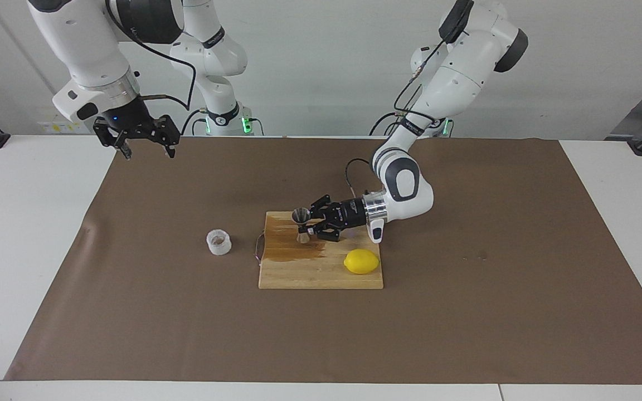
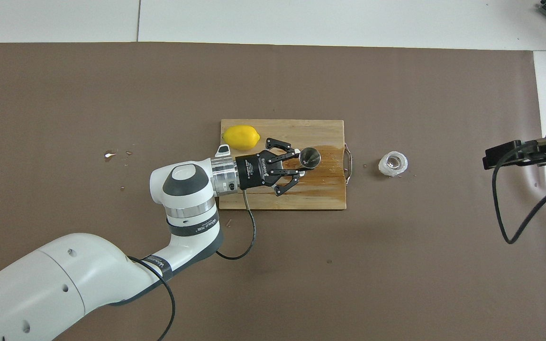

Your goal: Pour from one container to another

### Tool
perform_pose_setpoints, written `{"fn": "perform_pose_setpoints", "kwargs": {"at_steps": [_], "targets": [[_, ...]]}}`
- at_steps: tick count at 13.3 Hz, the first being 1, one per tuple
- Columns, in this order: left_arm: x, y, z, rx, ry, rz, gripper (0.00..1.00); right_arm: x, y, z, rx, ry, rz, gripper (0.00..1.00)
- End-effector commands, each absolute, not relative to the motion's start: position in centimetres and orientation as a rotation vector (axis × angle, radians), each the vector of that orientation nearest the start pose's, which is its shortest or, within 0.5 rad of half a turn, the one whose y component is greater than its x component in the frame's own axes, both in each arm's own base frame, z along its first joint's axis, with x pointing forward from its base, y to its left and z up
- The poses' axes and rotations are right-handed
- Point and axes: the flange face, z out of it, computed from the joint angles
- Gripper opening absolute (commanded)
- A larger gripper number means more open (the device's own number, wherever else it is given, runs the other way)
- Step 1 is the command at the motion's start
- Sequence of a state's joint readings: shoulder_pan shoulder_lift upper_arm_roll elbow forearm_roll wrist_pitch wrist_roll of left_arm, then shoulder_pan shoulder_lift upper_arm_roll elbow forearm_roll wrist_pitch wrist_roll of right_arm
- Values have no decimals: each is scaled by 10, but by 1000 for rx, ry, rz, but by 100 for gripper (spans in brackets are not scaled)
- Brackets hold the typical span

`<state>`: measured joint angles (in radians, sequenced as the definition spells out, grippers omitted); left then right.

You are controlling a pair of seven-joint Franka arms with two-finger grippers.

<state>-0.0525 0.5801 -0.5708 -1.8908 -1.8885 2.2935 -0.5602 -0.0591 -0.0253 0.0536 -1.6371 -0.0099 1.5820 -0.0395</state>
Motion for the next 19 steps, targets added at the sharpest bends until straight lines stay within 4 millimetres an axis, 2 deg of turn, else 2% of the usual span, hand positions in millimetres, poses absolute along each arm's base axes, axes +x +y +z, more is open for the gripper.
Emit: {"fn": "perform_pose_setpoints", "kwargs": {"at_steps": [1, 4, 8, 12, 16, 18, 19], "targets": [[520, -366, 262, 1177, 1386, -1024, 0, 544, -5, 607, -3159, -20, 59, 100], [517, -361, 255, 1212, 1400, -966, 0, 545, -5, 608, -3158, -20, 56, 100], [516, -362, 254, 1215, 1408, -959, 0, 544, -5, 607, -3159, -20, 59, 100], [519, -360, 255, 1219, 1424, -934, 25, 544, -5, 607, -3159, -20, 59, 100], [522, -357, 254, 1223, 1424, -925, 33, 544, -5, 607, -3159, -20, 59, 100], [521, -358, 254, 1224, 1423, -926, 41, 544, -5, 607, -3159, -20, 59, 100], [521, -358, 254, 1224, 1423, -926, 48, 544, -5, 607, -3159, -20, 59, 100]]}}
